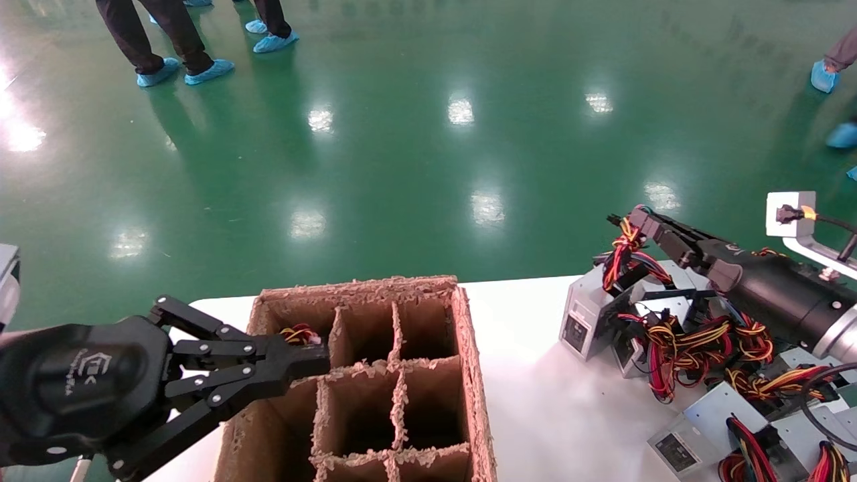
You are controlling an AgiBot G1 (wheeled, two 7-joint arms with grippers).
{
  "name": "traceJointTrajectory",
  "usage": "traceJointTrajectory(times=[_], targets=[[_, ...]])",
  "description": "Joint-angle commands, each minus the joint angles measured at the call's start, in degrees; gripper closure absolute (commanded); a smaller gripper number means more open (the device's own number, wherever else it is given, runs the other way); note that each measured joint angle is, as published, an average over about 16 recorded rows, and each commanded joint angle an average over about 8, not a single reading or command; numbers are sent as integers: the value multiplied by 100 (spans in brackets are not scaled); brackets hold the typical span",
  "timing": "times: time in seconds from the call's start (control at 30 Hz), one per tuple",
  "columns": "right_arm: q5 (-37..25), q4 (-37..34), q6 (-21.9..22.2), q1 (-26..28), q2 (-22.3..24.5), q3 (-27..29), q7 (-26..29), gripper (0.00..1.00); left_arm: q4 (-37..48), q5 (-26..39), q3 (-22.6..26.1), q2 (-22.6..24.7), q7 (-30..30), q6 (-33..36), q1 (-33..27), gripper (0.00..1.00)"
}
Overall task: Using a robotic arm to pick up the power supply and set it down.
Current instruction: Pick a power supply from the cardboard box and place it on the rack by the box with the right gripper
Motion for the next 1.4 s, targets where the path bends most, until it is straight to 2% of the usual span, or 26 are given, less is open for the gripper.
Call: traceJointTrajectory(times=[0.03,0.57,0.6,0.63,0.83,0.87,1.4], targets=[[25,-48,20,11,-3,19,-28,100,0,0,0,0,0,0,0,100],[72,-290,65,-82,106,55,-117,100,0,0,0,0,0,0,0,100],[73,-297,57,-91,114,56,-118,97,0,0,0,0,0,0,0,100],[73,-305,50,-99,121,56,-119,87,0,0,0,0,0,0,0,100],[62,-324,49,-110,171,48,-137,12,0,0,0,0,0,0,0,100],[57,-318,48,-105,186,45,-148,2,0,0,0,0,0,0,0,100],[64,-281,-40,-150,388,52,-272,0,0,0,1,0,0,0,0,100]])
